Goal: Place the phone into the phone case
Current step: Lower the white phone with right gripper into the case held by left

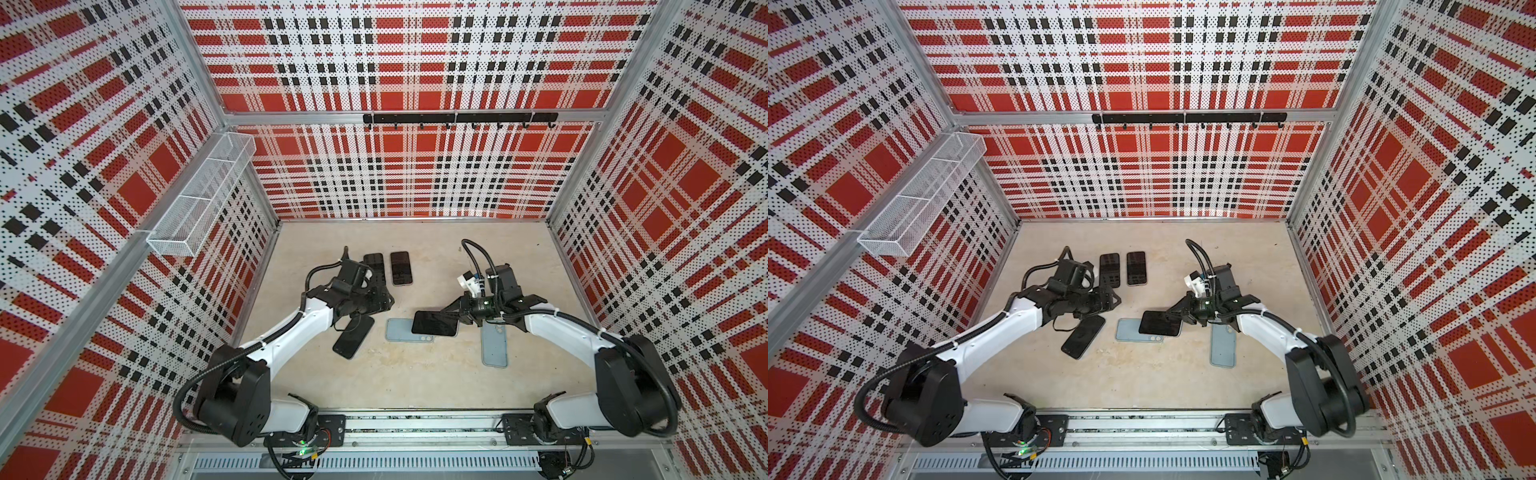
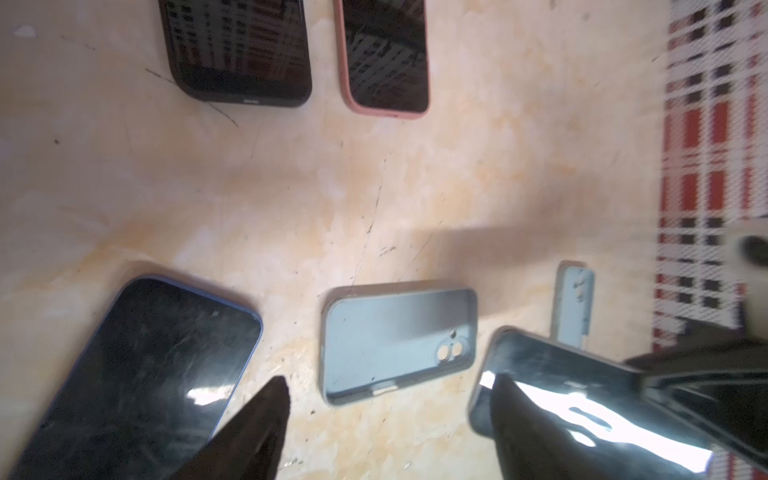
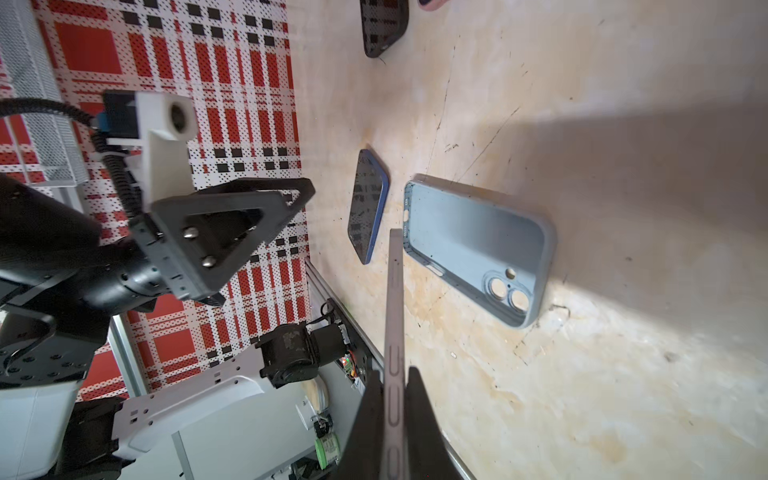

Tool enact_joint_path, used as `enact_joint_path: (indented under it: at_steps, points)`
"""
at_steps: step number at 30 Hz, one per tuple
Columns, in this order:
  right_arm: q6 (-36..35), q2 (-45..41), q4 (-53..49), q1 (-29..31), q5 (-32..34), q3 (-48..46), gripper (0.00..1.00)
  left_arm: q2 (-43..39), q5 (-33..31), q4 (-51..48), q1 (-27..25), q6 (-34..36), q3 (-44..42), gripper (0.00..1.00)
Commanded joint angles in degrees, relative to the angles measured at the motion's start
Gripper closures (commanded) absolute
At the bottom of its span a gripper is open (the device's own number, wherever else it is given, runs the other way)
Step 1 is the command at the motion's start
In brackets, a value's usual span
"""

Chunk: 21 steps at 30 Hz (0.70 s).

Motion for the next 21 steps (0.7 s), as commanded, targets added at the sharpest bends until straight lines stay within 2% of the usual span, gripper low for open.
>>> enact_joint_path:
  at_steps: [1,7,21]
  points:
    - [1.3,4.8,9.4,2.6,-2.9,3.5,1.00,0.0,10.3,10.1,3.0,-2.8,-5.8,0.20]
    - [3.2,12.9,12.9,4.9,-3.4,7.7,1.00,2.5,13.0,16.3,3.8,-5.2,-10.5,0.20]
    - [0.3,21.3,11.8,5.4,-3.7,9.2,1.00,9.5,13.6,22.2,2.8,-7.1,-13.2,0.20]
